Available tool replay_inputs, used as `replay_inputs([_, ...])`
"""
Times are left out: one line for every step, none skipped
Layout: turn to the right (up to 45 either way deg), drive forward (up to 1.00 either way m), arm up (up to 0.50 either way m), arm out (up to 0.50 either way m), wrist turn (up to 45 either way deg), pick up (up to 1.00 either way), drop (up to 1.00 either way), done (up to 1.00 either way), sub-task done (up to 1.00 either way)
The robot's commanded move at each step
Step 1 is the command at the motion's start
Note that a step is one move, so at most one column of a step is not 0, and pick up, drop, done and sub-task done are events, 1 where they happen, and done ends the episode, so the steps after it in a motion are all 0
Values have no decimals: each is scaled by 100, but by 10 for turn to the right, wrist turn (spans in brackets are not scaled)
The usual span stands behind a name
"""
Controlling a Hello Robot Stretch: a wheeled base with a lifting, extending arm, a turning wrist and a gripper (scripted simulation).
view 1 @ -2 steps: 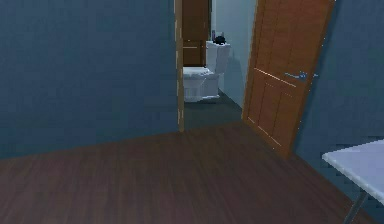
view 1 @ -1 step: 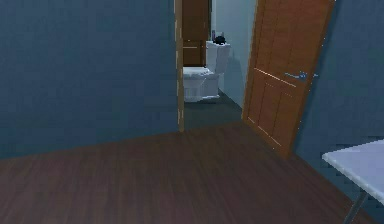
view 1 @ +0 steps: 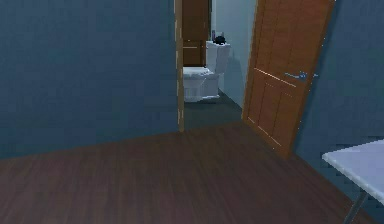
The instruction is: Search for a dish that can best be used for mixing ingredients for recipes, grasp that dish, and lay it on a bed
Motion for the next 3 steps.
replay_inputs([0, 0, 0, 0, -450, 0, 0, 0, 0])
replay_inputs([0, 0, 0, 0, -30, 0, 0, 0, 0])
replay_inputs([0, 0, 0, -48, 0, 0, 0, 0, 0])
